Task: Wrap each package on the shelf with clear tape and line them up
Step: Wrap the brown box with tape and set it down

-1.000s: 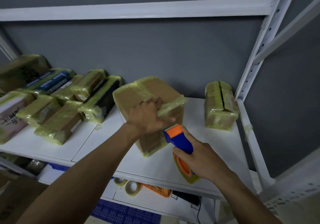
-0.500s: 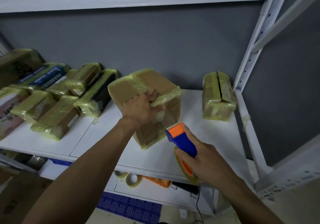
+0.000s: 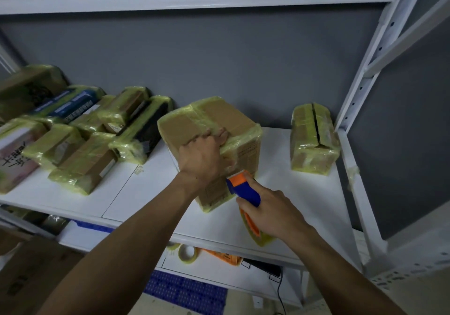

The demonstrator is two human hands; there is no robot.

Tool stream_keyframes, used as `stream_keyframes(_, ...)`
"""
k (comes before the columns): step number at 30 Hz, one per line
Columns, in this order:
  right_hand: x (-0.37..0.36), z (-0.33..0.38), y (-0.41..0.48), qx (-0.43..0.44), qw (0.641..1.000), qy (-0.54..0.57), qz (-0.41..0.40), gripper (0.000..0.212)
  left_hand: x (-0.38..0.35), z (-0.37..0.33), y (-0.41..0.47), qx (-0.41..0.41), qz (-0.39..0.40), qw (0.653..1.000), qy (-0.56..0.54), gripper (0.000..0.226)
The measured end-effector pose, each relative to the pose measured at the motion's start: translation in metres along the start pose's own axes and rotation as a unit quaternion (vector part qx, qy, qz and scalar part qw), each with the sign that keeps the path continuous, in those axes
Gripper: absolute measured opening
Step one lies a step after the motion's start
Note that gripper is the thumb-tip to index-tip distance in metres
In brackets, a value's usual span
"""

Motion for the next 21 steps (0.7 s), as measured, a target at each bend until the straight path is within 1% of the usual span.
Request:
stream_keyframes(4,0.002,0.006,0.015,-0.012,1.0,-0.009,0.023,0.062,0.003,-0.001,-0.001,0.004,-0.032,0.999,0.01,0.079)
stream_keyframes(8,0.006,0.007,0.028,-0.033,0.999,-0.005,0.035,0.06,0.003,0.0,0.002,-0.002,-0.04,0.999,0.01,0.079)
stream_keyframes(11,0.008,0.014,0.032,-0.016,0.999,0.01,0.045,0.038,0.005,-0.001,0.002,-0.003,-0.04,0.999,0.012,0.082)
stream_keyframes(13,0.01,0.019,0.035,-0.014,0.999,0.011,0.049,0.031,0.004,-0.001,0.004,-0.01,-0.038,0.999,0.01,0.079)
stream_keyframes(16,0.01,0.024,0.037,-0.01,0.999,-0.019,0.048,0.028,0.002,0.001,0.008,-0.014,-0.031,0.999,-0.001,0.073)
stream_keyframes(19,0.011,0.033,0.037,0.01,0.995,-0.092,0.03,0.026,-0.001,0.001,0.01,-0.018,-0.033,0.999,0.004,0.071)
stream_keyframes(21,0.012,0.035,0.039,0.009,0.995,-0.091,0.024,0.027,-0.003,0.003,0.016,-0.022,-0.029,0.999,0.002,0.072)
Point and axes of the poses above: each hand's wrist, its own y-axis towards the middle knuckle, its own x-axis out of the back of the hand, z = x × y, the point moved 8 cm from there along y, towards the middle knuckle, and after that the axes turned 13 degrees about y, right-handed, at the moved point
